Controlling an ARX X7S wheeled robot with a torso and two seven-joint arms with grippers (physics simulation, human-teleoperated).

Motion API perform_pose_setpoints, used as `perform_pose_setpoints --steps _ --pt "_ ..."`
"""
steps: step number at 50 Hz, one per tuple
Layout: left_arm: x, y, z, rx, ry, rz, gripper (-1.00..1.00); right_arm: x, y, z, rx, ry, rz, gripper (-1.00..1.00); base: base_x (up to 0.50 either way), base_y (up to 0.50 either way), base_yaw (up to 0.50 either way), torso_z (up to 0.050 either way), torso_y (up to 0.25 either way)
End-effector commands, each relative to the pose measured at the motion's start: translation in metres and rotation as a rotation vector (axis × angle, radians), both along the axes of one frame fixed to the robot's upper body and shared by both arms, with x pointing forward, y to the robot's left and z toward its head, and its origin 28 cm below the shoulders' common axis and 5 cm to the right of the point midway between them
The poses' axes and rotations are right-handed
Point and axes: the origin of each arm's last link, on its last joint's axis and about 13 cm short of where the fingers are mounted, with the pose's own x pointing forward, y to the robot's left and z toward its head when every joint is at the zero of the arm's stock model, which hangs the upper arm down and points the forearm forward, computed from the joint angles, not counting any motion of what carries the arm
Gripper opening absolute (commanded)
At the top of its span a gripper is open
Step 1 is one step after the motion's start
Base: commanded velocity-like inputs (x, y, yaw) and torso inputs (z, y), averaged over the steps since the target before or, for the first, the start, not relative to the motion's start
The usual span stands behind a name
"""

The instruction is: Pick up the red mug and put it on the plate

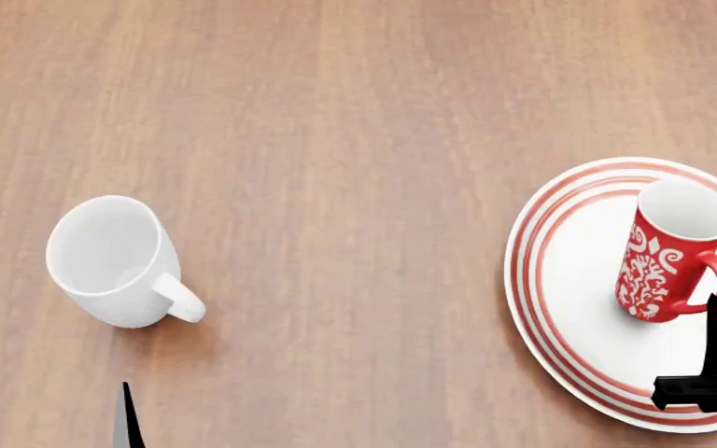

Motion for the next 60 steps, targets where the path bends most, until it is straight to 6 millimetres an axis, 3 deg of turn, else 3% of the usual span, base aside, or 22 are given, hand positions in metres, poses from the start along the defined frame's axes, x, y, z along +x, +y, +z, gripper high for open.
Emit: perform_pose_setpoints --steps 1,34,35,60 --pt "0.0 0.0 0.0 -0.001 -0.001 -0.001 1.0 0.0 0.001 0.004 -0.011 -0.008 0.0 -1.0 0.0 0.0 0.0 0.0 0.0" --pt "0.0 0.0 0.0 -0.002 -0.006 -0.004 1.0 -0.001 0.002 0.0 -0.035 0.023 0.019 -1.0 0.0 0.0 0.0 0.0 0.0" --pt "0.0 0.0 0.0 -0.002 -0.006 -0.004 1.0 0.0 0.002 -0.001 -0.035 0.024 0.02 1.0 0.0 0.0 0.0 0.0 0.0" --pt "0.0 0.0 0.0 -0.003 -0.006 -0.005 1.0 -0.007 -0.004 -0.023 -0.014 0.058 0.025 1.0 0.0 0.0 0.0 0.0 0.001"
